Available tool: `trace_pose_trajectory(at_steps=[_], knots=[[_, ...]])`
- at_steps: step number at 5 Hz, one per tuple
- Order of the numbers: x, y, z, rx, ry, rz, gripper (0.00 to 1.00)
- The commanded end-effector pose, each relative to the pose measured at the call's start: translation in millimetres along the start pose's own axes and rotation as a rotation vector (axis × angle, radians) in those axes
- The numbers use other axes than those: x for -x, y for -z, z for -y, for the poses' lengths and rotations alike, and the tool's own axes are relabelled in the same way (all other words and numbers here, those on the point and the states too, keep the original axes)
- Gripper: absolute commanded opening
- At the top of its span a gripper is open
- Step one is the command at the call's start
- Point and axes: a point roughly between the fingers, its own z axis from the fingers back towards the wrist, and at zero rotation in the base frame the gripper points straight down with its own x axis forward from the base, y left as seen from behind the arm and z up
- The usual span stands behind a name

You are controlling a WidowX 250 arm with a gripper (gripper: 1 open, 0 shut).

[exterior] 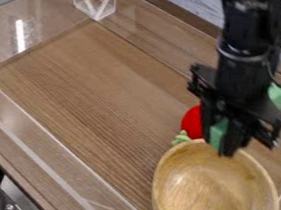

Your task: Put the green block in the brown bowl

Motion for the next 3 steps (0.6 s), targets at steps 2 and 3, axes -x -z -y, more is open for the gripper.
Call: trace_pose_trajectory(at_steps=[2, 3], knots=[[4.2, 9.8, 24, 0.038, 0.036, 0.009, 0.00], [9.8, 12.7, 23, 0.042, 0.068, 0.013, 0.00]])
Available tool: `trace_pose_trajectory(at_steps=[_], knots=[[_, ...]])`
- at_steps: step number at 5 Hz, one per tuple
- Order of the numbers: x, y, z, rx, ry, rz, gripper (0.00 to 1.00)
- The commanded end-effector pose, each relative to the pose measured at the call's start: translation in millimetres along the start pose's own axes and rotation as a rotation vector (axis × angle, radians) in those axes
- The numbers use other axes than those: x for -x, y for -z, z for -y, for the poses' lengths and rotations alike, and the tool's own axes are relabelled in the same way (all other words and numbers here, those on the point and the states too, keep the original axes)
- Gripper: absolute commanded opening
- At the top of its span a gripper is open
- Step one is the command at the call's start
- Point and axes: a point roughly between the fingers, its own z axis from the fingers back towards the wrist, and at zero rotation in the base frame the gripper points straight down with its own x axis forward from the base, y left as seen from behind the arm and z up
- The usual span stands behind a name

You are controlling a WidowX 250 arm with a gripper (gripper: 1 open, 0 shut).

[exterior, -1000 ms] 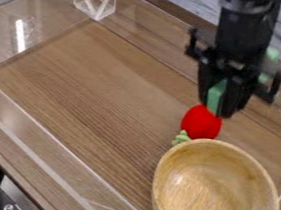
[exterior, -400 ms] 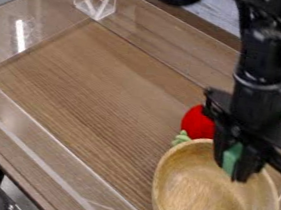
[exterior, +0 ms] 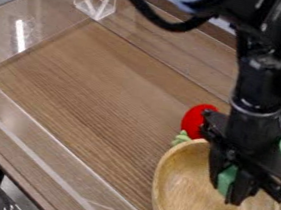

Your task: Put the green block in the brown bowl

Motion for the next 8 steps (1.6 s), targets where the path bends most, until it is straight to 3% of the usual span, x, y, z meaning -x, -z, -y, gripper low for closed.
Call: trace_pose_trajectory(at_steps=[1, 2, 4, 7, 8], knots=[[1.9, -9.4, 5, 0.009, 0.009, 0.059, 0.00], [3.7, -4.8, 3, 0.005, 0.013, 0.062, 0.00], [-10.4, 9.3, -22, -0.001, 0.169, 0.040, 0.00], [-22.0, 0.7, -34, -0.008, 0.331, 0.030, 0.00], [-18.2, -6.3, -32, -0.014, 0.329, 0.046, 0.00]])
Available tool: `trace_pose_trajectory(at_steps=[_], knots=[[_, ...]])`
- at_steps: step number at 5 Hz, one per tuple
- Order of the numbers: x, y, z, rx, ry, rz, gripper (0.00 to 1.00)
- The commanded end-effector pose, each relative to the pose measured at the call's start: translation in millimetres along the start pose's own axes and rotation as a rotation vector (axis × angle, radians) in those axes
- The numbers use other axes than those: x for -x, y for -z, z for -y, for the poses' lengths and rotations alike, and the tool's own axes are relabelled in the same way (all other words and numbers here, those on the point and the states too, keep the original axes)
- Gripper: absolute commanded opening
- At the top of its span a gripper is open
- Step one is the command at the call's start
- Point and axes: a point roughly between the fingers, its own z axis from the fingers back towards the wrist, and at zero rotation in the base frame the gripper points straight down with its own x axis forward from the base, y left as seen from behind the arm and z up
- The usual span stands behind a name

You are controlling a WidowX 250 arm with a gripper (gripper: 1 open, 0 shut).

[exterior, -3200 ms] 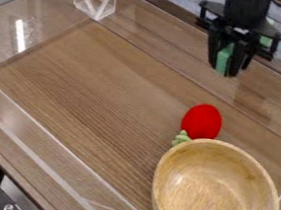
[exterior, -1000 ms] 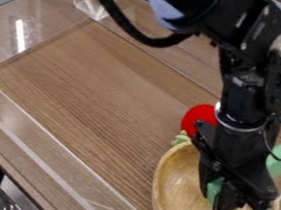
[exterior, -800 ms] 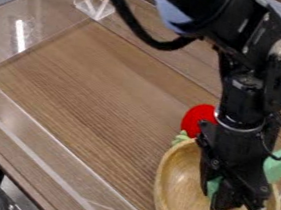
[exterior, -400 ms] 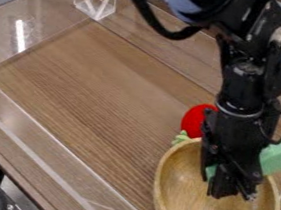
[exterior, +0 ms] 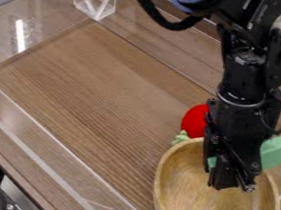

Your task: Put the green block in the brown bowl

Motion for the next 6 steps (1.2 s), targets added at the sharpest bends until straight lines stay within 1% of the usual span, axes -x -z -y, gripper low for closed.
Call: trace_pose_trajectory(at_steps=[1, 2, 3, 4, 5, 6], knots=[[-7.1, -19.1, -4, -0.016, -0.020, 0.041, 1.00], [-9.3, -25.2, -6, -0.015, -0.041, 0.033, 1.00], [-14.2, -12.7, -14, -0.010, -0.052, 0.023, 1.00], [-18.7, -1.1, -22, -0.005, -0.064, 0.014, 0.00], [-19.6, -16.3, -23, -0.008, -0.061, 0.005, 1.00], [-20.5, -30.8, -24, -0.011, -0.058, -0.004, 1.00]])
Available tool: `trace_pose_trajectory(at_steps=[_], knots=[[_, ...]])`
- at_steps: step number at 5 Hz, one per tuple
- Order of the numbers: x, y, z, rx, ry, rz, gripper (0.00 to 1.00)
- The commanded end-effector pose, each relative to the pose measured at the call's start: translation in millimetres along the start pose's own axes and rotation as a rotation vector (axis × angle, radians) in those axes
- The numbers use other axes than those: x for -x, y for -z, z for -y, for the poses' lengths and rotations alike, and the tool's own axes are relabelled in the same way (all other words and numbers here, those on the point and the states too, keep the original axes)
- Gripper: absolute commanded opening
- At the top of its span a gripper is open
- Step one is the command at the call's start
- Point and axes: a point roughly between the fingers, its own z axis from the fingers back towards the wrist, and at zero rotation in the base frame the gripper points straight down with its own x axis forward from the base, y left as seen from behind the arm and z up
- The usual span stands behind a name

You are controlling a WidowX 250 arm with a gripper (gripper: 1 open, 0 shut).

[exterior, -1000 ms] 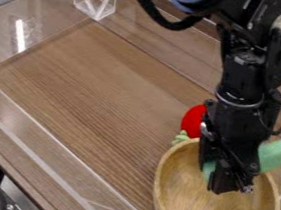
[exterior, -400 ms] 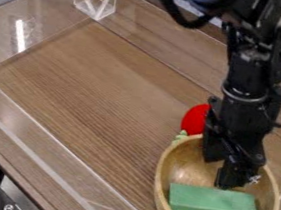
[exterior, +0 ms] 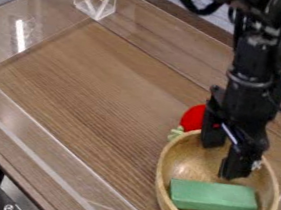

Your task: Put the green block in the brown bowl

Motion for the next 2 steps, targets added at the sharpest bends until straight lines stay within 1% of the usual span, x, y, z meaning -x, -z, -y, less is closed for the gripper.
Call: trace_pose_trajectory(at_steps=[1, 2], knots=[[-7.8, -24.1, -1.4, -0.038, 0.020, 0.057, 1.00], [-6.8, -18.9, -2.4, -0.037, 0.041, 0.044, 1.00]])
